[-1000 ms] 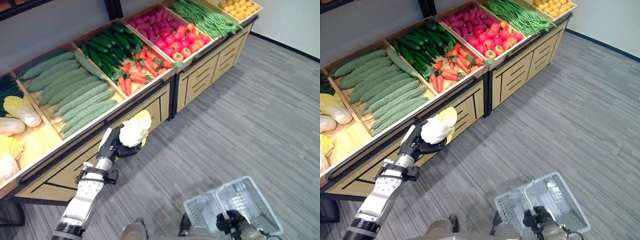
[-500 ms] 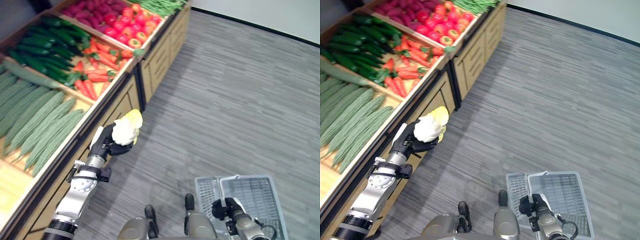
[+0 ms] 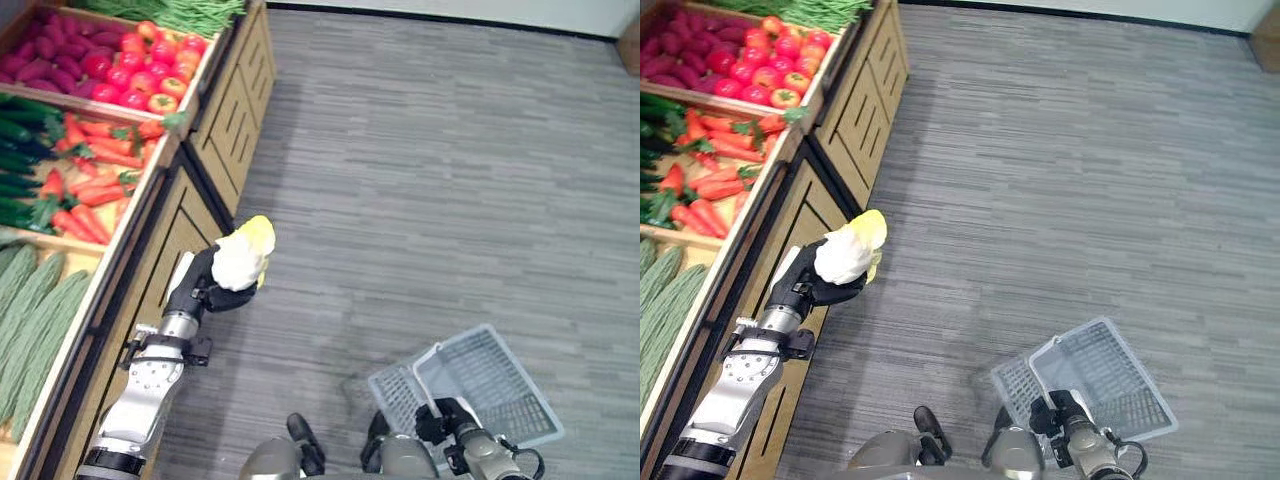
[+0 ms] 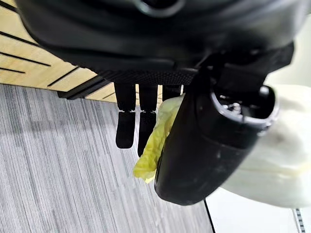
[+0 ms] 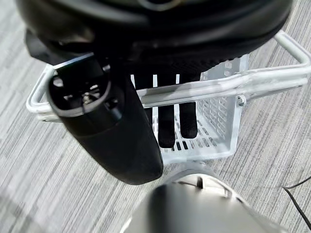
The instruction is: Get the vegetables into the basket
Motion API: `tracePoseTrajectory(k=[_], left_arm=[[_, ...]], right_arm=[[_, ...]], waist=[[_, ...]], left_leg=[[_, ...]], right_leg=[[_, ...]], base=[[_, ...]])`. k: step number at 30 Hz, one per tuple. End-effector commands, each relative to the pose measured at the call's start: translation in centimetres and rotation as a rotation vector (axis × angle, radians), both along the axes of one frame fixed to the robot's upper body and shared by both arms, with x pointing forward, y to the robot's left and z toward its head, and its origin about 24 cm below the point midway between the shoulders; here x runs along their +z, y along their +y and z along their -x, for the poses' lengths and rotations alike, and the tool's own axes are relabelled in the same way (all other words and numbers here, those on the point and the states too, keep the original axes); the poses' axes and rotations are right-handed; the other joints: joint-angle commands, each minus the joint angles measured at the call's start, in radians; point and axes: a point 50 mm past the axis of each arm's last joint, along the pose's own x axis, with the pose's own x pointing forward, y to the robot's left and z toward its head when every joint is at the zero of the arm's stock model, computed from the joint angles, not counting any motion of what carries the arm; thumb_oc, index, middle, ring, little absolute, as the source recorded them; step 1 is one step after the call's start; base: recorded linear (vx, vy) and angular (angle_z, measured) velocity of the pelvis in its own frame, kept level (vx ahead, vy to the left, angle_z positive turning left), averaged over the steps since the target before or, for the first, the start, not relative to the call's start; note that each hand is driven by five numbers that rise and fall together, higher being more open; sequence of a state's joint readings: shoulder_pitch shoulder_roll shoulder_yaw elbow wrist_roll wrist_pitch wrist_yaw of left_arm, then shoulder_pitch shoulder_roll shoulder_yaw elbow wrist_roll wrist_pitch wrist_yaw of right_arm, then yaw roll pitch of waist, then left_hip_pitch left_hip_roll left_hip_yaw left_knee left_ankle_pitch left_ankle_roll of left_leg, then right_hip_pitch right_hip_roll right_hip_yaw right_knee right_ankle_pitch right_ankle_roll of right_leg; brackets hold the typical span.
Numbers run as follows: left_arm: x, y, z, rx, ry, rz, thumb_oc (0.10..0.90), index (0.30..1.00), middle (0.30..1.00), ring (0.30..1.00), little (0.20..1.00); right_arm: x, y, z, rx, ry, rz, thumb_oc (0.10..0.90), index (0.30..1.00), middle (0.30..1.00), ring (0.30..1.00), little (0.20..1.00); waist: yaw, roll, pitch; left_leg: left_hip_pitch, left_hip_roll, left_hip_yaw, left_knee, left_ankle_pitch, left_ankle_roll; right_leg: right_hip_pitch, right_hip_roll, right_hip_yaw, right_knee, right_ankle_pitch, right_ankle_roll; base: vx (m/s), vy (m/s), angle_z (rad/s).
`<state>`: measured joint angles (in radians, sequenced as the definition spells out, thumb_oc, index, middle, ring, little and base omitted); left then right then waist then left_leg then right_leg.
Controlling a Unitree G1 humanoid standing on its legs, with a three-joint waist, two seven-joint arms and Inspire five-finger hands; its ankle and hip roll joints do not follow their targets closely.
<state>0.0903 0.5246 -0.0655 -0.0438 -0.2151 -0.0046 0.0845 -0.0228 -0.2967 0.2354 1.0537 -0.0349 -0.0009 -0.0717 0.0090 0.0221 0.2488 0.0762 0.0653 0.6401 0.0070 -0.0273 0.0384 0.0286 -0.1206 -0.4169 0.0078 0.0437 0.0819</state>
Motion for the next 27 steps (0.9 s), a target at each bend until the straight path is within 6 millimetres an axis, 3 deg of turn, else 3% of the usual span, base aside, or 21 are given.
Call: tracePoseTrajectory(k=[1, 3, 6, 8, 10, 13, 19, 25, 27], left_arm=[[5.7, -1.2, -1.5, -0.064, -0.302, 0.0, 0.4, 0.3, 0.3, 0.3, 0.3], [5.3, -1.4, -1.6, -0.066, -0.286, 0.017, 0.4, 0.3, 0.3, 0.3, 0.3], [5.0, -1.6, -1.7, -0.068, -0.273, 0.035, 0.4, 0.3, 0.3, 0.3, 0.3], [4.8, -1.7, -1.8, -0.058, -0.273, 0.059, 0.4, 0.3, 0.3, 0.3, 0.3], [4.7, -1.9, -1.8, -0.051, -0.274, 0.076, 0.4, 0.3, 0.3, 0.3, 0.3], [4.6, -1.8, -1.8, -0.042, -0.273, 0.054, 0.4, 0.3, 0.3, 0.3, 0.3], [4.0, -1.2, -1.5, -0.058, -0.221, -0.061, 0.4, 0.3, 0.3, 0.3, 0.3], [3.7, -0.1, -2.3, -0.139, -0.129, -0.364, 0.4, 0.3, 0.3, 0.3, 0.3], [3.7, -0.2, -2.3, -0.139, -0.13, -0.364, 0.4, 0.3, 0.3, 0.3, 0.3]], right_arm=[[0.0, 0.6, -0.3, 0.04, -0.02, -0.013, 0.4, 0.3, 0.3, 0.3, 0.3], [0.1, 0.4, -0.3, 0.03, -0.025, -0.01, 0.4, 0.3, 0.3, 0.3, 0.3], [0.2, 0.0, -0.4, -0.011, -0.042, -0.013, 0.4, 0.3, 0.3, 0.3, 0.3], [0.4, -0.5, -0.6, -0.064, -0.062, -0.024, 0.4, 0.3, 0.3, 0.3, 0.3], [0.5, -0.6, -0.7, -0.09, -0.07, -0.034, 0.4, 0.3, 0.3, 0.3, 0.3], [1.0, -0.9, -1.3, -0.103, -0.109, -0.032, 0.4, 0.3, 0.3, 0.3, 0.3], [2.3, -1.6, -2.9, -0.111, -0.19, -0.013, 0.4, 0.3, 0.3, 0.3, 0.3], [5.1, -1.3, -7.2, -0.026, -0.328, 0.006, 0.4, 0.3, 0.3, 0.3, 0.3], [5.1, -1.3, -7.2, -0.026, -0.329, 0.005, 0.4, 0.3, 0.3, 0.3, 0.3]], waist=[[-0.003, -0.007, -0.058], [-0.009, -0.007, -0.054], [-0.007, -0.025, -0.035], [0.006, -0.033, -0.023], [0.014, -0.036, -0.026], [0.016, -0.043, -0.028], [0.009, -0.029, -0.036], [0.015, -0.031, -0.036], [0.018, -0.031, -0.036]], left_leg=[[0.023, -0.022, -0.059, -0.041, -0.051, -0.035], [0.019, -0.008, -0.074, -0.026, -0.044, -0.05], [-0.027, 0.037, -0.113, 0.122, -0.07, -0.079], [-0.06, 0.031, -0.236, 0.191, -0.051, -0.099], [-0.071, -0.006, -0.354, 0.124, -0.059, -0.091], [-0.107, -0.019, -0.442, 0.053, -0.012, -0.078], [-0.057, -0.038, -0.406, -0.002, -0.031, -0.039], [-0.007, -0.061, -0.338, -0.034, -0.059, 0.0], [-0.008, -0.061, -0.336, -0.035, -0.057, 0.0]], right_leg=[[-0.025, -0.003, 0.068, 0.058, -0.086, 0.052], [-0.023, 0.011, 0.072, 0.058, -0.107, 0.034], [-0.005, 0.026, 0.068, 0.057, -0.14, 0.001], [0.007, 0.039, 0.089, 0.058, -0.155, -0.013], [0.006, 0.038, 0.107, 0.049, -0.153, -0.007], [-0.012, 0.032, 0.12, 0.047, -0.129, -0.011], [-0.029, 0.018, 0.168, 0.071, -0.12, 0.007], [-0.058, 0.006, 0.251, 0.099, -0.085, 0.049], [-0.06, 0.006, 0.253, 0.097, -0.082, 0.048]], base=[[0.02, -0.288, -0.2], [0.01, -0.304, 0.0], [0.02, -0.289, 0.25], [0.05, -0.179, 0.19], [0.03, -0.014, -0.17], [-0.02, 0.047, -0.37], [0.05, 0.226, -0.41], [0.02, 0.21, -0.34], [0.0, 0.101, -0.27]])
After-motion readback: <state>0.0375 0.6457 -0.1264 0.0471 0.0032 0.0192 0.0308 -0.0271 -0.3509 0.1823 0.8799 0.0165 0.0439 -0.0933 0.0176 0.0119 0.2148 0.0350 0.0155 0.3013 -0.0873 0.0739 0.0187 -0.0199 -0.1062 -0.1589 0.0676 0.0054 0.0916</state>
